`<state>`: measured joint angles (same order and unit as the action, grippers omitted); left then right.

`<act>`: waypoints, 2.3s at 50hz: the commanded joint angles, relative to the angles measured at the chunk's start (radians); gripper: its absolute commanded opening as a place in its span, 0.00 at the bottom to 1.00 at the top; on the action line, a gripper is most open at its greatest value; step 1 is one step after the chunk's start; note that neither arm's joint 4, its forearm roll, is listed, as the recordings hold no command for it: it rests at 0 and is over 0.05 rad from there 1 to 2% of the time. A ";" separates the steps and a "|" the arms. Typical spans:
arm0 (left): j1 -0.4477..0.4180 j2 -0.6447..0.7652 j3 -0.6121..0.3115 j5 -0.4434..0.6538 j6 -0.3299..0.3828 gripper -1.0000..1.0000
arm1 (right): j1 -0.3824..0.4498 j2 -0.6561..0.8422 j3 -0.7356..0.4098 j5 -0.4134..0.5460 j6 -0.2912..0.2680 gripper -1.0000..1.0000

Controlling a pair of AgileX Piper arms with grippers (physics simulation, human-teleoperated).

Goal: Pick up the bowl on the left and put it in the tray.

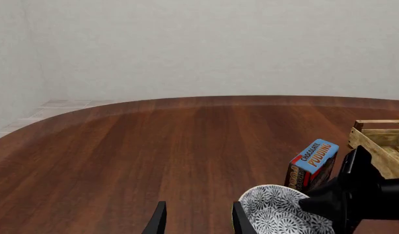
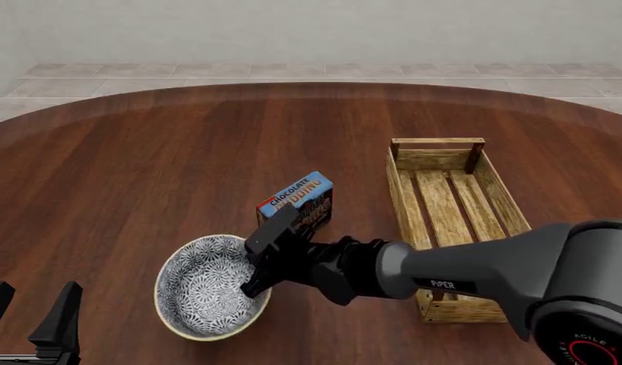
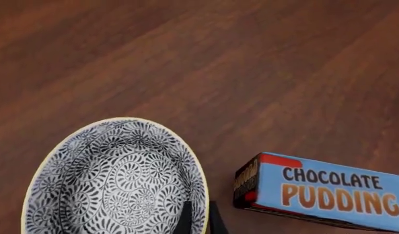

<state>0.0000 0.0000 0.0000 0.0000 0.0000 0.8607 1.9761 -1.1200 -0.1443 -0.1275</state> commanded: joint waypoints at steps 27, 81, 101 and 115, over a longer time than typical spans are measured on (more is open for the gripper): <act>0.000 0.000 0.000 0.000 0.000 1.00 | 0.047 -0.024 0.068 -0.038 0.064 0.00; 0.000 0.000 0.000 0.000 0.000 1.00 | 0.096 -0.230 0.186 -0.068 0.167 0.00; 0.000 0.000 0.000 0.000 0.000 1.00 | 0.107 -0.345 0.205 -0.038 0.191 0.00; 0.000 0.000 0.000 0.000 0.000 1.00 | 0.084 -0.504 0.231 0.003 0.241 0.00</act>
<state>0.0000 0.0000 0.0000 0.0000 0.0000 0.9590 1.5657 -0.9000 -0.1617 0.0860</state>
